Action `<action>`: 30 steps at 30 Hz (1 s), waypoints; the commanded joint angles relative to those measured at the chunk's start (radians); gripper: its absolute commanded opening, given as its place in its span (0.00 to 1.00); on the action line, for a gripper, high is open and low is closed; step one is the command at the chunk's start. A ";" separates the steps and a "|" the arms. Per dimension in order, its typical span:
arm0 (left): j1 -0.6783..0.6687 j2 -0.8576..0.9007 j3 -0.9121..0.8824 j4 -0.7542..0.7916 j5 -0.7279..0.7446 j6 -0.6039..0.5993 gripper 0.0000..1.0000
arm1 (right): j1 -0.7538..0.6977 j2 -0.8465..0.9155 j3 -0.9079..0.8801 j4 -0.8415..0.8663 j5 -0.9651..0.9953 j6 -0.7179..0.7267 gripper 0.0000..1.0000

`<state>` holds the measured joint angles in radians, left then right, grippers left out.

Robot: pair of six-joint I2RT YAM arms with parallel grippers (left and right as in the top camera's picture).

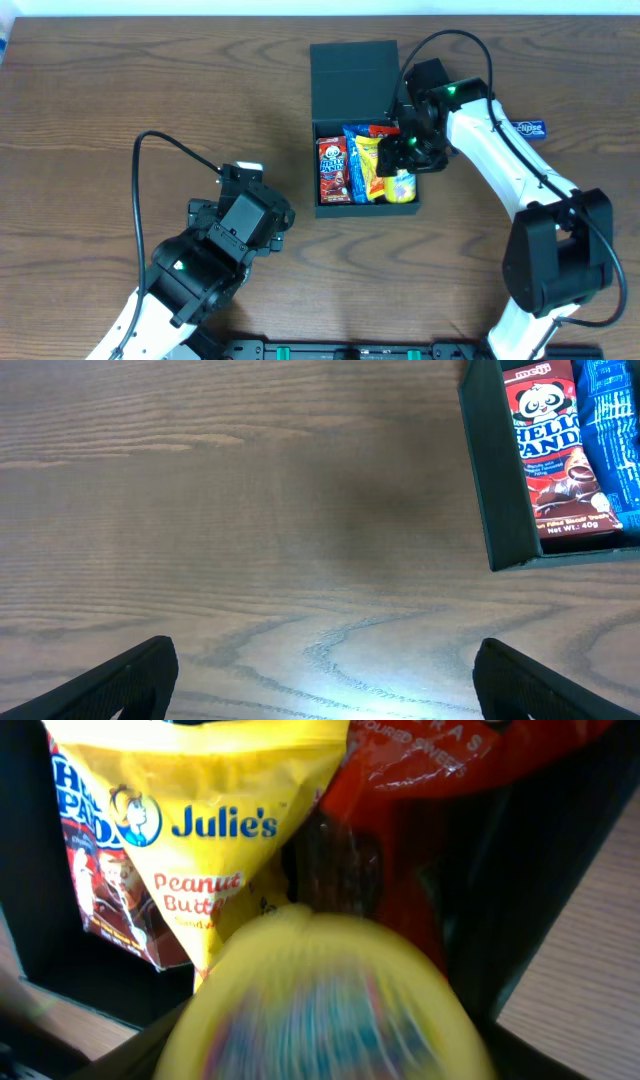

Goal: Pack container
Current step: 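Lower the yellow tub into the box's right corner, then open the right gripper and move it right toward the blue Eclipse tin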

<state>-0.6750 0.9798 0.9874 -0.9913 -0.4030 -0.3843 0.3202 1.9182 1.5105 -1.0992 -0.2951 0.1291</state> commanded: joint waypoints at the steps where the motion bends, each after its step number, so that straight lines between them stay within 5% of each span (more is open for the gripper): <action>1: 0.003 0.001 -0.004 -0.003 -0.014 0.011 0.95 | 0.009 0.002 0.028 0.000 -0.007 -0.024 0.75; 3: 0.003 0.001 -0.004 -0.003 -0.014 0.011 0.95 | 0.008 0.002 0.028 0.000 -0.007 -0.024 0.99; 18: 0.003 0.001 -0.004 -0.003 -0.014 0.011 0.95 | 0.008 -0.023 0.036 0.010 -0.008 -0.022 0.99; 30: 0.003 0.001 -0.004 -0.003 -0.014 0.011 0.95 | 0.009 -0.272 0.058 -0.005 -0.008 -0.011 0.99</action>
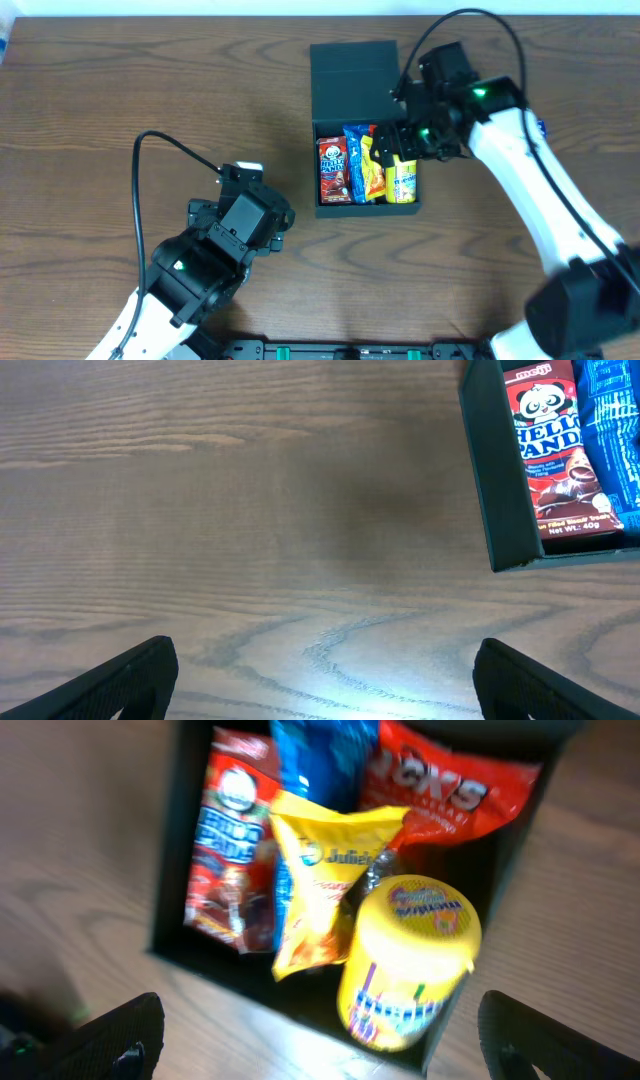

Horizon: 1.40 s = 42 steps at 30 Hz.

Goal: Pack container
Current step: 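Open the right gripper and move it right toward the blue Eclipse tin, then grasp the blue Eclipse mints tin with the right gripper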

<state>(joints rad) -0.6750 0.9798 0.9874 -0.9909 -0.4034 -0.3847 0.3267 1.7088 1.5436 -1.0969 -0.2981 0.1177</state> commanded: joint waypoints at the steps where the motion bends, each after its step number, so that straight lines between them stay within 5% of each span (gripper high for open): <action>1: 0.003 0.001 -0.004 -0.004 -0.014 0.011 0.95 | 0.002 -0.088 0.025 -0.013 -0.004 0.001 0.99; 10: 0.003 0.001 -0.004 -0.004 -0.014 0.011 0.95 | -0.029 -0.267 0.025 -0.075 0.239 0.070 0.99; 26: 0.003 0.001 -0.004 -0.004 -0.014 0.011 0.95 | -0.431 -0.277 0.024 -0.205 0.279 0.097 0.99; 42: 0.003 0.001 -0.004 -0.004 -0.014 0.011 0.95 | -0.558 -0.043 0.024 0.055 0.279 0.586 0.99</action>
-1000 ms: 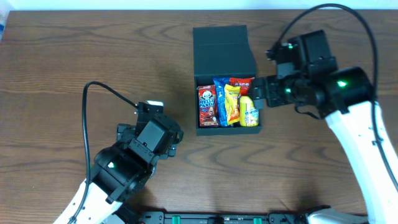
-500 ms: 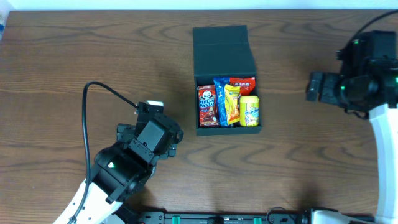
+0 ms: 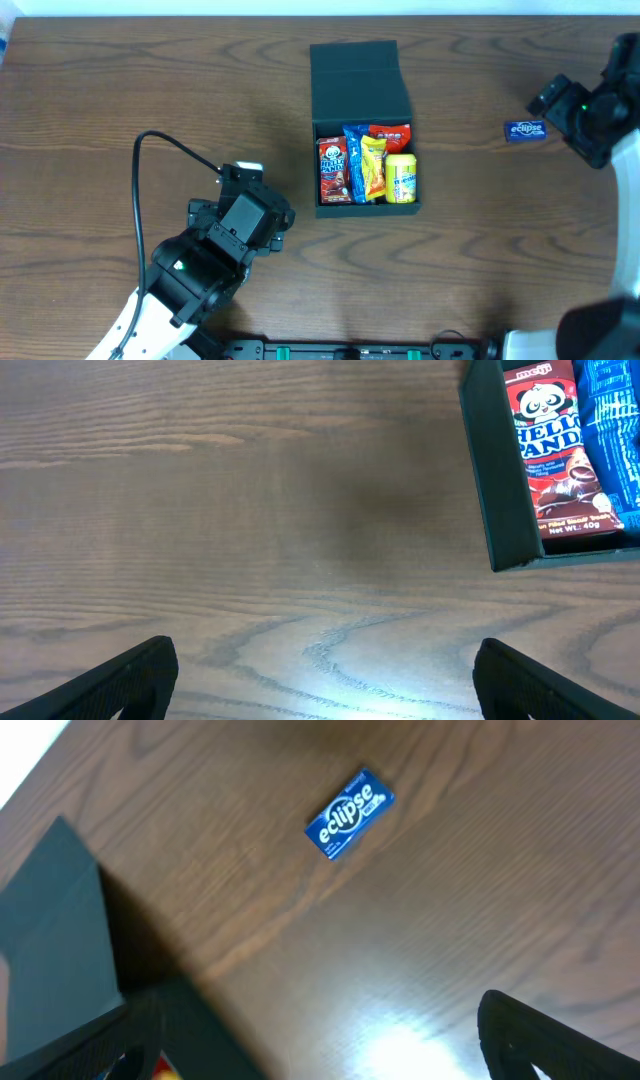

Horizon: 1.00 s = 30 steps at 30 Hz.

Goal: Pack container
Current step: 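Grasp the blue Eclipse mints tin with the right gripper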

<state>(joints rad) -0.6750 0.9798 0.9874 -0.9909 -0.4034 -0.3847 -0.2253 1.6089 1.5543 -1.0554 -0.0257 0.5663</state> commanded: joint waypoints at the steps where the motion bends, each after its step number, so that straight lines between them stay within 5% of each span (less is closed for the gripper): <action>1: 0.003 0.001 -0.004 -0.004 -0.014 0.011 0.95 | -0.006 0.082 0.013 0.035 0.007 0.171 0.99; 12: 0.003 0.001 -0.004 -0.004 -0.014 0.011 0.95 | -0.002 0.292 0.013 0.232 0.083 0.754 0.99; 20: 0.003 0.001 -0.004 -0.004 -0.014 0.011 0.95 | -0.005 0.387 0.013 0.229 0.089 0.934 0.99; 30: 0.003 0.001 -0.004 -0.004 -0.014 0.011 0.96 | -0.024 0.468 0.057 0.233 0.089 0.970 0.98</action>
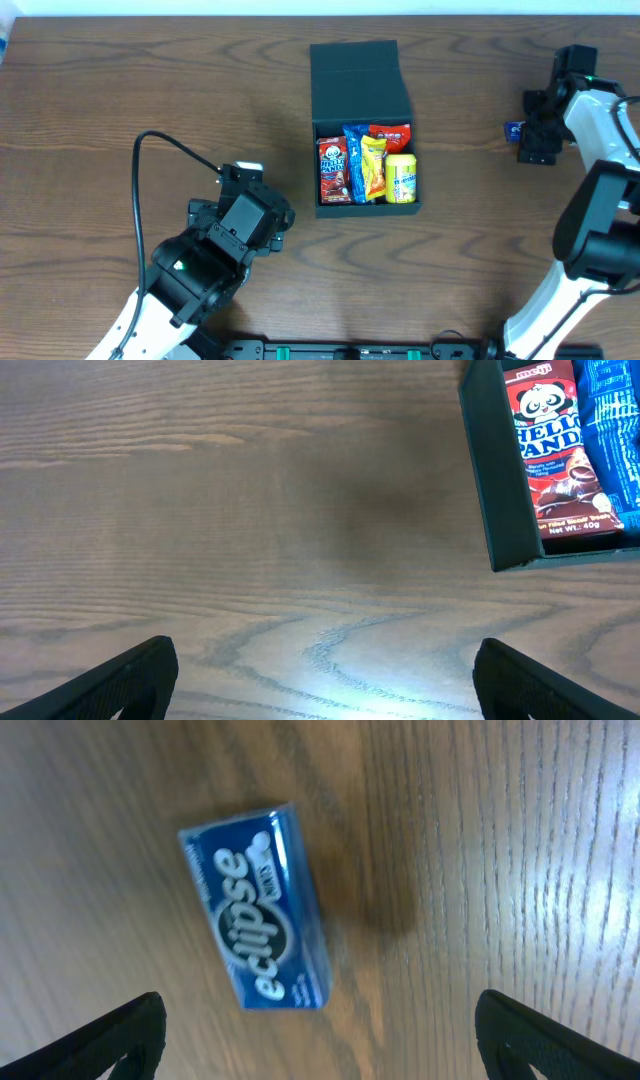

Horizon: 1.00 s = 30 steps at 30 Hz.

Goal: Pack container
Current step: 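Grasp the blue Eclipse mints tin with the right gripper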

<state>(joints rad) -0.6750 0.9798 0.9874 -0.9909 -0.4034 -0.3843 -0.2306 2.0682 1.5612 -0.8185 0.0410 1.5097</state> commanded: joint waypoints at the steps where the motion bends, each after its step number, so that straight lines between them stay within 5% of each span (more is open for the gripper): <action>1: 0.003 0.001 -0.004 -0.004 -0.014 0.011 0.95 | -0.021 0.015 0.066 -0.004 0.022 0.009 0.97; 10: 0.003 0.001 -0.004 -0.004 -0.014 0.011 0.95 | -0.018 0.145 0.254 -0.147 0.012 -0.052 0.99; 30: 0.003 0.001 -0.004 -0.004 -0.014 0.011 0.95 | -0.019 0.229 0.267 -0.165 -0.023 -0.053 0.99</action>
<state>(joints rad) -0.6750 0.9798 0.9874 -0.9913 -0.4034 -0.3843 -0.2459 2.2807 1.8072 -0.9825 0.0147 1.4719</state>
